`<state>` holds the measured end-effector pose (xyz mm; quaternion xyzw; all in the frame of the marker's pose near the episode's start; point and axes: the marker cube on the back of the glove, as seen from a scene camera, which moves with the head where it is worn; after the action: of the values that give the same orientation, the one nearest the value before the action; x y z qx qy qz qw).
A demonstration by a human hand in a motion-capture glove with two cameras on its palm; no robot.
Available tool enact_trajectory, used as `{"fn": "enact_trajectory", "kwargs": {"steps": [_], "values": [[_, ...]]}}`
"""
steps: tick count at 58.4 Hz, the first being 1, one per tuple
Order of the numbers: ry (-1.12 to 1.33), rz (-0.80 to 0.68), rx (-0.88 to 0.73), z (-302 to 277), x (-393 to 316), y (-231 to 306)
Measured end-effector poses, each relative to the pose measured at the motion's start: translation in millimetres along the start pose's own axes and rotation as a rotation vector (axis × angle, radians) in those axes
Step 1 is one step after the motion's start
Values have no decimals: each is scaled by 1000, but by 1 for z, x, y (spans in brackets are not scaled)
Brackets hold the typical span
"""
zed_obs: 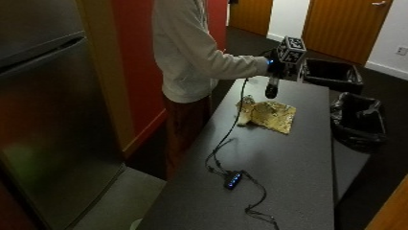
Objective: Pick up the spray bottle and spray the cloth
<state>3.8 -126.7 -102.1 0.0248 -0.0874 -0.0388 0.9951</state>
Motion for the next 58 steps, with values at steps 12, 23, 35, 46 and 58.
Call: {"fn": "enact_trajectory", "kwargs": {"steps": [12, 23, 35, 46, 58], "values": [[-563, -134, 294, -13, -68, -32], [-847, -227, 403, 21, -116, -52], [-758, -105, 493, 108, -131, -103], [-765, -46, 446, 164, -114, -124], [-760, 44, 512, 231, -130, -186]]}}
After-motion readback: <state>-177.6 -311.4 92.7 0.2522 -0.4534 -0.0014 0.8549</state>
